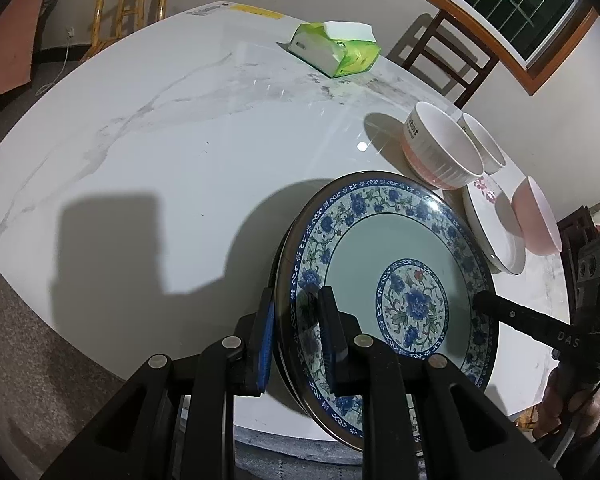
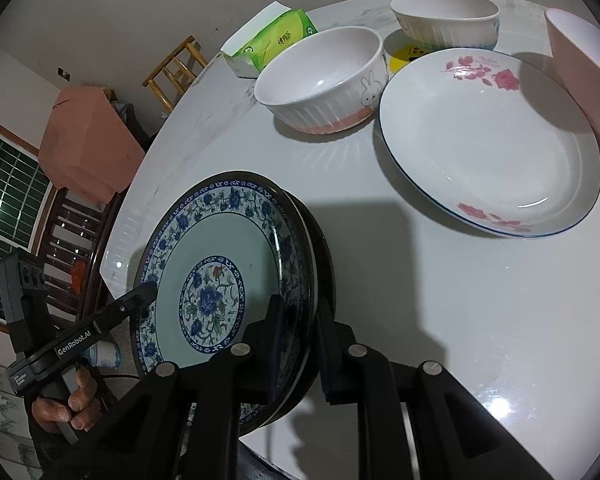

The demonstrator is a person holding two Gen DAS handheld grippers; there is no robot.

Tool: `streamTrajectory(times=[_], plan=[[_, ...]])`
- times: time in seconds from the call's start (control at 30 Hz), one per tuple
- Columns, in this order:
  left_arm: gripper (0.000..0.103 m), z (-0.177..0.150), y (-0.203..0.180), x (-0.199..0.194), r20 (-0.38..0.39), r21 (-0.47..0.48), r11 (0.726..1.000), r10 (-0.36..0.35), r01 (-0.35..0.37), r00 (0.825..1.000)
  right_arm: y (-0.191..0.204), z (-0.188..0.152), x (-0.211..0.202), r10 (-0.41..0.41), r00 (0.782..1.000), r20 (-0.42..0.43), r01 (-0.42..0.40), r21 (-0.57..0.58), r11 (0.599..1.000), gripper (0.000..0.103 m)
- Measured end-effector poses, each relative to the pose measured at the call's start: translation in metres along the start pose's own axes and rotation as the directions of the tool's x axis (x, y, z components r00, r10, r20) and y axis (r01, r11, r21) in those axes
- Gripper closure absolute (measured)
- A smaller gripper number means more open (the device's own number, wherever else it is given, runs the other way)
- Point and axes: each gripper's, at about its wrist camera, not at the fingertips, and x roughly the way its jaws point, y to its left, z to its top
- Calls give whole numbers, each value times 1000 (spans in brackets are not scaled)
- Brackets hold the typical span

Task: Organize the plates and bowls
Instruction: 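Lift the smaller plate and lower it onto the large plate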

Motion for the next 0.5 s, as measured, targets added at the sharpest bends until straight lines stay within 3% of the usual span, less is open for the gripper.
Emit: streamTrajectory(times=[0.23,0.5], plan=[[82,-1,-6,6,2,28,998,63,-63,998,6,1,4,-21,1000,-8,21,-8,1000,86],[80,-2,-6,14,-5,8,997,76,-76,997,17,2,6,-65,998,8,66,-47,997,85]])
